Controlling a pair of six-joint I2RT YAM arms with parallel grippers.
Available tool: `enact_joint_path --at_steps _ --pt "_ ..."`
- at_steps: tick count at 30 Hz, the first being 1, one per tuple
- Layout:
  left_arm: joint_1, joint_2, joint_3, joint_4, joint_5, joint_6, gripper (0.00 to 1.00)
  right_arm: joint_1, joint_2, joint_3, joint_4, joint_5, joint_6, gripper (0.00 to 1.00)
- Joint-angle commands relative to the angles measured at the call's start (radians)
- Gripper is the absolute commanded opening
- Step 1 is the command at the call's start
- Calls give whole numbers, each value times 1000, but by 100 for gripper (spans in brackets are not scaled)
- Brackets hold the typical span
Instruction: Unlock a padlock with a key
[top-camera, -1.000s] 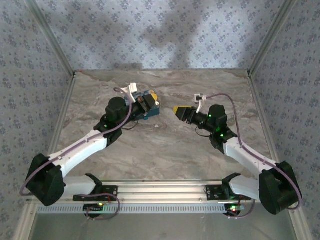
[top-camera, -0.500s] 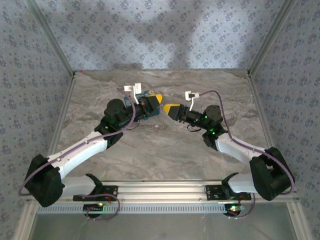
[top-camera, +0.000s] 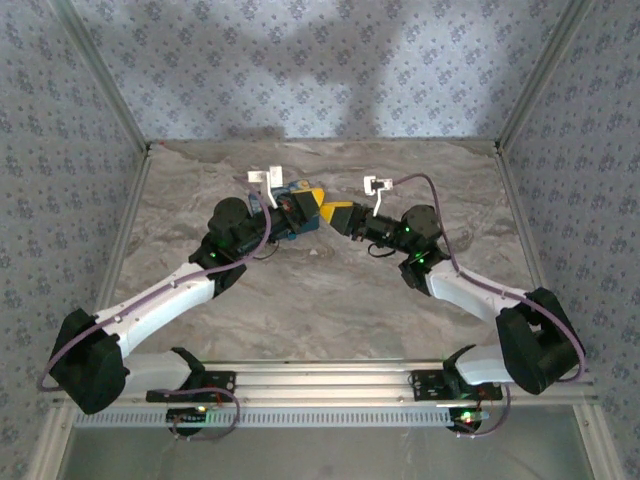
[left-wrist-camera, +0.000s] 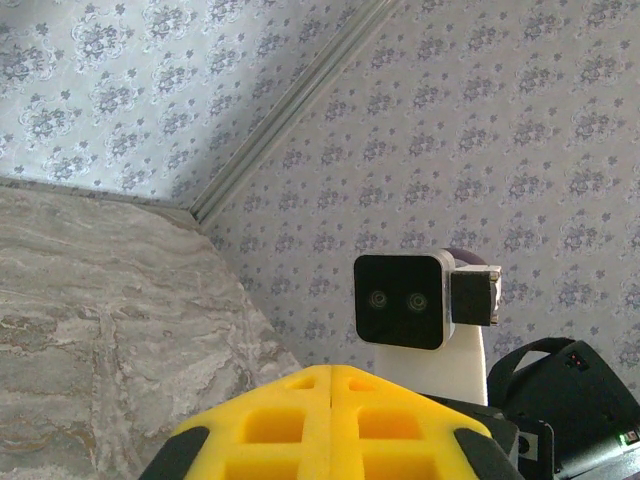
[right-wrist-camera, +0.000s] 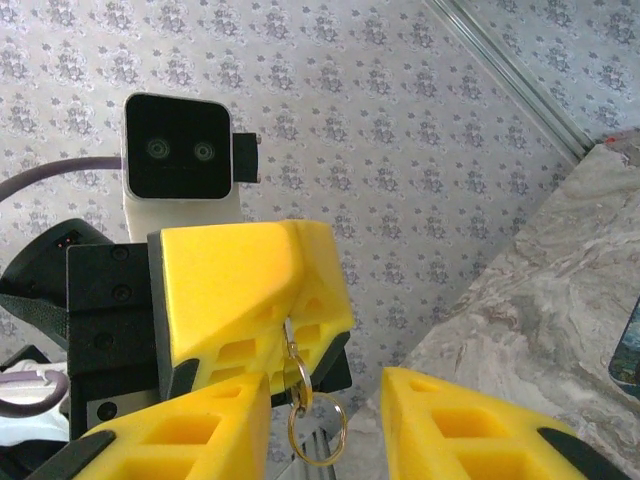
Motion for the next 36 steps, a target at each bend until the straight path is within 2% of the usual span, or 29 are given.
enact_joint_path --at_steps 1,22,30,32,36 --pt "-6 -4 13 46 10 12 0 7 8 33 29 1 5 31" --pt "-6 -18 -5 49 -19 9 0 -4 3 15 -9 25 12 5" --pt "-7 -29 -15 32 -35 7 0 -34 -42 -16 -52 48 -9 0" --pt "-7 -30 -14 23 -41 8 5 -34 -55 -16 -88 52 -33 0" --pt "-5 -38 0 -22 -49 34 25 -35 -87 -18 -186 64 -94 0"
